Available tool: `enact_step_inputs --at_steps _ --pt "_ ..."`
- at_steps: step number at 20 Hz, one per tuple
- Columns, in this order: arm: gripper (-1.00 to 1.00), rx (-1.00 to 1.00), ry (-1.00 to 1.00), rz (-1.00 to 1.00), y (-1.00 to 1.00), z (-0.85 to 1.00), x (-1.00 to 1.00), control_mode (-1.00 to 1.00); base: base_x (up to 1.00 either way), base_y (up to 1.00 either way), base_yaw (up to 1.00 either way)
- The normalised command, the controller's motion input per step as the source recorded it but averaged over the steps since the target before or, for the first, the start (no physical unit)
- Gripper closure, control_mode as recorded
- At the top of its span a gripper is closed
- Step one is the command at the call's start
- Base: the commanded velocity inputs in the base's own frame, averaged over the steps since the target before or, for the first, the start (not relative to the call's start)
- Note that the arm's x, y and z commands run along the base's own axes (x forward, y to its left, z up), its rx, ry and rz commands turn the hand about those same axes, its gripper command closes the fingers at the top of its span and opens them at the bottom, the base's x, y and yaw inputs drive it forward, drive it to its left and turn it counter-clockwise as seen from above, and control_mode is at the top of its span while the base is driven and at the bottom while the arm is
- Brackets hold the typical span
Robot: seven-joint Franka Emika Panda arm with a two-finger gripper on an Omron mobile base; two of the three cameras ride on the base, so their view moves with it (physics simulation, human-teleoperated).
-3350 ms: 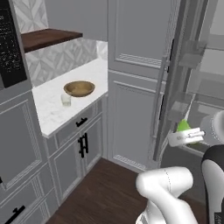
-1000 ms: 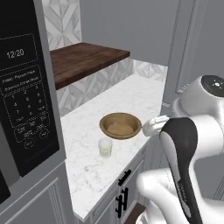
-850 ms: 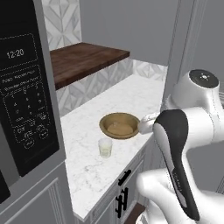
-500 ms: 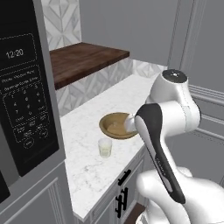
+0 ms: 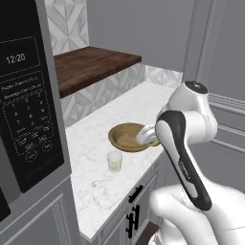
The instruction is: Grab a lemon wedge from the fridge and one ice cube from the ice bowl, and put them in the glass of lemonade.
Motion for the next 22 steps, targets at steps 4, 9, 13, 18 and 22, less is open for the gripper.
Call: enact_step_inputs --at_steps 4,9,13,18,22 --pt "1.00 0.00 0.05 0.19 0.09 -0.06 0.51 -1.00 0.00 0.00 0.00" --pt "1.00 0.00 0.01 0.08 0.38 -0.40 0.47 -1.00 0.00 0.00 0.00" --pt "1.00 -0.02 0.00 0.00 0.60 -0.43 0.64 -1.00 0.00 0.00 0.00" --pt "1.00 -0.02 0.00 0.00 0.23 -0.42 0.52 -1.00 0.00 0.00 0.00" --pt "1.00 -0.06 0.06 0.00 -0.06 -0.06 0.14 -1.00 0.00 0.00 0.00"
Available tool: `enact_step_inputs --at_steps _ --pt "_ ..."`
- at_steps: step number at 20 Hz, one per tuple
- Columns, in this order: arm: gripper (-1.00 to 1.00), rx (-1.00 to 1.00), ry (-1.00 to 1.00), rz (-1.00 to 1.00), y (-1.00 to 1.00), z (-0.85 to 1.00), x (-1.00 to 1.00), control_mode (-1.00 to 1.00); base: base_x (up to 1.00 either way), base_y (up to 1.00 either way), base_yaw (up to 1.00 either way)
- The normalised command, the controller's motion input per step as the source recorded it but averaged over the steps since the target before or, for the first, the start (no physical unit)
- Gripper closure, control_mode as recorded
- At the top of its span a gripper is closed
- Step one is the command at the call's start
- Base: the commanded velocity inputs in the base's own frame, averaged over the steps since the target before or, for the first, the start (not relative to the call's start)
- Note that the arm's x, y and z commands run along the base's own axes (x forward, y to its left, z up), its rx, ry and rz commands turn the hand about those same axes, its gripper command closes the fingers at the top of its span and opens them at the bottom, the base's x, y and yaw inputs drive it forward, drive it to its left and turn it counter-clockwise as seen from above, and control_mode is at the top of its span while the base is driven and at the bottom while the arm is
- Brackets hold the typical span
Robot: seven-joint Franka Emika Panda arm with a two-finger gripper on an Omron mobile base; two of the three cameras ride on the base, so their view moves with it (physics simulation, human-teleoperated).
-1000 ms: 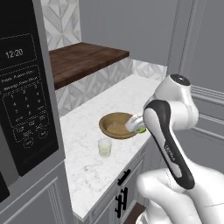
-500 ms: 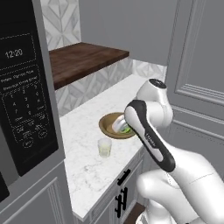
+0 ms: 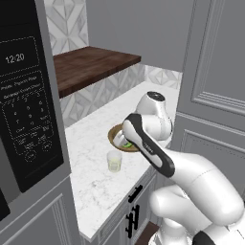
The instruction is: Grab a lemon wedge from the fridge and one ice cube from the ice bowl, and put them in the glass of lemonade.
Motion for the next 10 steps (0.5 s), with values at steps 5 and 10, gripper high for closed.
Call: enact_step_inputs --at_steps 5,10 --pt "1.00 -0.07 0.05 0.00 0.01 -0.25 0.09 -1.00 0.00 0.00 0.00" --pt "1.00 -0.02 0.00 0.00 0.15 -0.43 0.09 -1.00 0.00 0.00 0.00"
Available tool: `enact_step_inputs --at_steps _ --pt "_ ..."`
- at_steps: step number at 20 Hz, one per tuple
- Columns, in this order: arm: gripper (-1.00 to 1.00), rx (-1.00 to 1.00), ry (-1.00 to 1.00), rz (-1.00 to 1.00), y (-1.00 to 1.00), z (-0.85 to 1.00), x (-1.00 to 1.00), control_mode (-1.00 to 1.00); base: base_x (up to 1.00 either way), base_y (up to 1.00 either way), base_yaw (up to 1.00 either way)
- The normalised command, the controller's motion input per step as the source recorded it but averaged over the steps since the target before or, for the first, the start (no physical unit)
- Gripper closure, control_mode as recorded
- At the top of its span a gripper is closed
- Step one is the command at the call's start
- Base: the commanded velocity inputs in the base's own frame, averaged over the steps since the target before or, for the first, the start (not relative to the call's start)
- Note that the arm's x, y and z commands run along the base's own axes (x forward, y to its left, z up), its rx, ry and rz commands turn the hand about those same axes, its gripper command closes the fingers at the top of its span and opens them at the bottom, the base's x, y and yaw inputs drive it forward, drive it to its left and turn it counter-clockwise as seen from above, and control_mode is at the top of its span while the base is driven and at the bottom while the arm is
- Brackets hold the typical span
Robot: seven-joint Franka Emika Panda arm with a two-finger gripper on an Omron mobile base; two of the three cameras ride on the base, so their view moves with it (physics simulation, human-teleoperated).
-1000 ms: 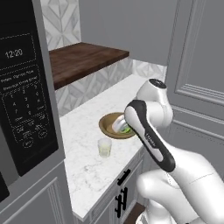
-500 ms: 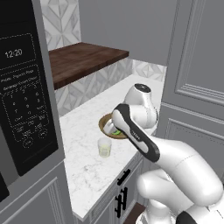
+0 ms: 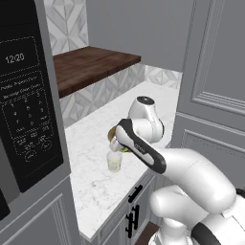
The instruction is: Grab a lemon wedge from the fridge and one ice cube from the ice bowl, and put them in the glass of lemonade.
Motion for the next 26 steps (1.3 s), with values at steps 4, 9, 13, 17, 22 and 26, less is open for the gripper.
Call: enact_step_inputs --at_steps 4,9,13,17,22,26 --pt "1.00 0.00 0.00 0.00 0.07 -0.41 0.34 -1.00 0.00 0.00 0.00" --pt "1.00 -0.01 0.00 0.00 0.01 -0.05 0.25 -1.00 0.00 0.00 0.00" --pt "1.00 -0.01 0.00 0.00 0.04 0.00 0.11 -1.00 0.00 0.00 0.00" --pt "1.00 -0.01 0.00 0.00 0.00 0.00 0.17 -1.00 0.00 0.00 0.00" --pt "1.00 -0.01 0.00 0.00 0.00 0.00 0.25 -1.00 0.00 0.00 0.00" --pt "1.00 0.00 0.00 0.00 0.00 0.00 0.04 -1.00 0.00 0.00 0.00"
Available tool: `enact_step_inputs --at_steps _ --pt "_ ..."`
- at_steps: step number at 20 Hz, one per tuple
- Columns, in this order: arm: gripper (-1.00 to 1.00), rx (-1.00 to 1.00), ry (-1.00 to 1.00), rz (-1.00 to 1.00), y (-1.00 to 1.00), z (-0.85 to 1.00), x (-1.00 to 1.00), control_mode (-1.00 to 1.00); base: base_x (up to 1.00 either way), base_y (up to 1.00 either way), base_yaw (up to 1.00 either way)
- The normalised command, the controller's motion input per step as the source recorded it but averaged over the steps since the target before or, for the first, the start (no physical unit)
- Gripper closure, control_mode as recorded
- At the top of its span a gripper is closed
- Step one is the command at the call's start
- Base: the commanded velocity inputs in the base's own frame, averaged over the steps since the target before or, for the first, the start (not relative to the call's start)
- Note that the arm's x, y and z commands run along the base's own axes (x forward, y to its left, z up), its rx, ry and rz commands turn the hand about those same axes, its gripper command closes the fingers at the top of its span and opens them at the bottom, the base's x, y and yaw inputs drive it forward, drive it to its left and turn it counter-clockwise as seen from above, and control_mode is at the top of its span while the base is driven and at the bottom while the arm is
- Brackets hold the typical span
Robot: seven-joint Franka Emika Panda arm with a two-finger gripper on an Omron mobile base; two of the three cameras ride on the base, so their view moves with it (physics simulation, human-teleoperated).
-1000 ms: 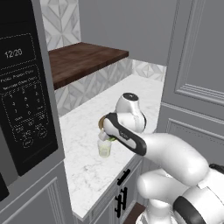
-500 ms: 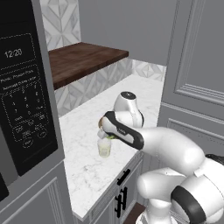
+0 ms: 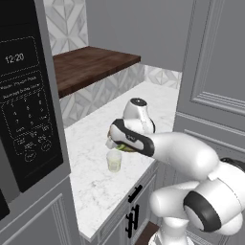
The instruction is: Grab a lemon wedge from the fridge and one ice cube from the ice bowl, and put them in the glass of lemonade.
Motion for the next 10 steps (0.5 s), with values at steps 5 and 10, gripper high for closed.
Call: enact_step_inputs --at_steps 5,10 --pt "1.00 0.00 -0.02 0.00 0.06 0.00 -0.08 -1.00 0.00 0.00 0.00" --pt "1.00 0.00 -0.09 0.00 0.01 0.00 -0.22 -1.00 0.00 0.00 0.00"
